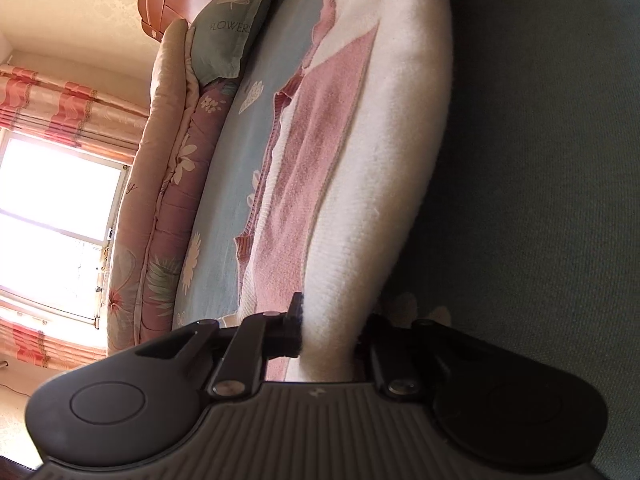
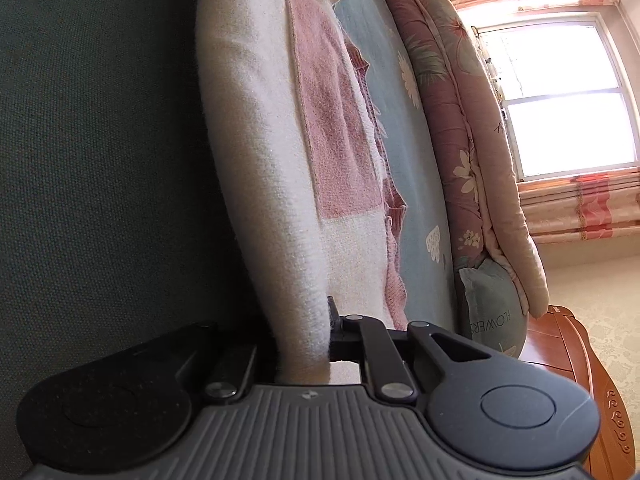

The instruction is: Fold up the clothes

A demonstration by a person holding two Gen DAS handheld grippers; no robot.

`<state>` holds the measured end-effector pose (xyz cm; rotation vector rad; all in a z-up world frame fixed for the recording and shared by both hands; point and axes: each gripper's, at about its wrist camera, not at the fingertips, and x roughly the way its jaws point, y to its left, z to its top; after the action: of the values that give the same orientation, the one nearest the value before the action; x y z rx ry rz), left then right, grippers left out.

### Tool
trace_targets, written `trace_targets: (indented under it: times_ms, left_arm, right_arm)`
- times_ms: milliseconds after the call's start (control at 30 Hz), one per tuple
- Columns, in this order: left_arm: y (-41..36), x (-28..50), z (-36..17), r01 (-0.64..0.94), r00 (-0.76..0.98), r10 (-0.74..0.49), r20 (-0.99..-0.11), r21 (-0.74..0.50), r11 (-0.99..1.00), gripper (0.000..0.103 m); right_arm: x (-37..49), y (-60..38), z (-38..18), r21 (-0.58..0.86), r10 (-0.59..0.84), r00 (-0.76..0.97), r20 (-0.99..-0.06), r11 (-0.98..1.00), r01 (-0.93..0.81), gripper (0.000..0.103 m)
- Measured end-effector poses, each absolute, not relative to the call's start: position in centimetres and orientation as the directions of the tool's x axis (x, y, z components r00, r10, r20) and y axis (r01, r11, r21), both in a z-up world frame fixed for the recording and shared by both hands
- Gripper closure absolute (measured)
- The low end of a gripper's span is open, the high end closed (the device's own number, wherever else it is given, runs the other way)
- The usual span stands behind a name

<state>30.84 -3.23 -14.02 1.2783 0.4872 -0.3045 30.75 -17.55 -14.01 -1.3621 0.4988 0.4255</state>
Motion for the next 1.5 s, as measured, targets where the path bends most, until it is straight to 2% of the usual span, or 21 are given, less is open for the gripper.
trace_targets:
  times_ms: [167,600,933,1000,1033,1100,1167,1233,1333,1433,1500]
  left_arm:
    - [-3.2,28.5,-13.3,0.496,0.854,0.038,-0.519,0.834,0.240,0.095]
    - [-1.9,16.5,-10.9,0.612,0.782,-0.013,-0.623,0.764,0.206,0.095]
    - [-1.3,11.8,-12.7,0.657,0.743,-0.024,-0.669,0.721,0.221,0.095]
    - [-1.1,11.7,-12.9,0.663,0.734,-0.017,-0.679,0.710,0.235,0.093]
    - [-1.1,11.7,-13.0,0.672,0.724,-0.010,-0.690,0.701,0.239,0.091]
    - [-1.0,11.5,-12.9,0.684,0.710,-0.001,-0.704,0.690,0.237,0.086]
    - [-0.5,11.0,-12.1,0.708,0.686,-0.012,-0.727,0.664,0.239,0.085]
    - [0.7,10.6,-10.3,0.783,0.588,-0.055,-0.807,0.550,0.290,0.084]
    - [2.8,10.3,-7.7,0.829,0.476,-0.126,-0.870,0.396,0.394,0.083]
    - [4.4,10.8,-5.6,0.793,0.492,-0.158,-0.856,0.365,0.488,0.083]
    - [4.9,11.9,-4.7,0.751,0.524,-0.181,-0.832,0.351,0.559,0.075]
  right_arm:
    - [28.6,-17.9,-12.5,-0.776,0.018,0.791,-0.612,0.183,-0.604,0.089]
    - [17.0,-18.8,-10.2,-0.663,0.055,0.676,-0.735,0.148,-0.734,0.089]
    - [12.0,-19.1,-10.6,-0.605,0.062,0.620,-0.782,0.166,-0.779,0.088]
    - [12.0,-19.5,-10.6,-0.584,0.058,0.601,-0.797,0.174,-0.793,0.084]
    - [12.0,-19.7,-10.6,-0.574,0.056,0.590,-0.805,0.179,-0.799,0.077]
    - [12.0,-20.1,-10.5,-0.553,0.052,0.570,-0.820,0.187,-0.812,0.070]
    - [12.0,-20.5,-10.5,-0.531,0.048,0.549,-0.834,0.195,-0.824,0.066]
    - [11.7,-22.0,-9.7,-0.493,0.050,0.515,-0.856,0.223,-0.841,0.050]
    - [11.4,-24.8,-8.0,-0.420,0.068,0.458,-0.886,0.301,-0.856,0.047]
    - [12.2,-27.1,-5.9,-0.338,0.136,0.432,-0.892,0.434,-0.835,0.047]
    - [13.1,-27.9,-4.8,-0.286,0.194,0.439,-0.878,0.523,-0.803,0.046]
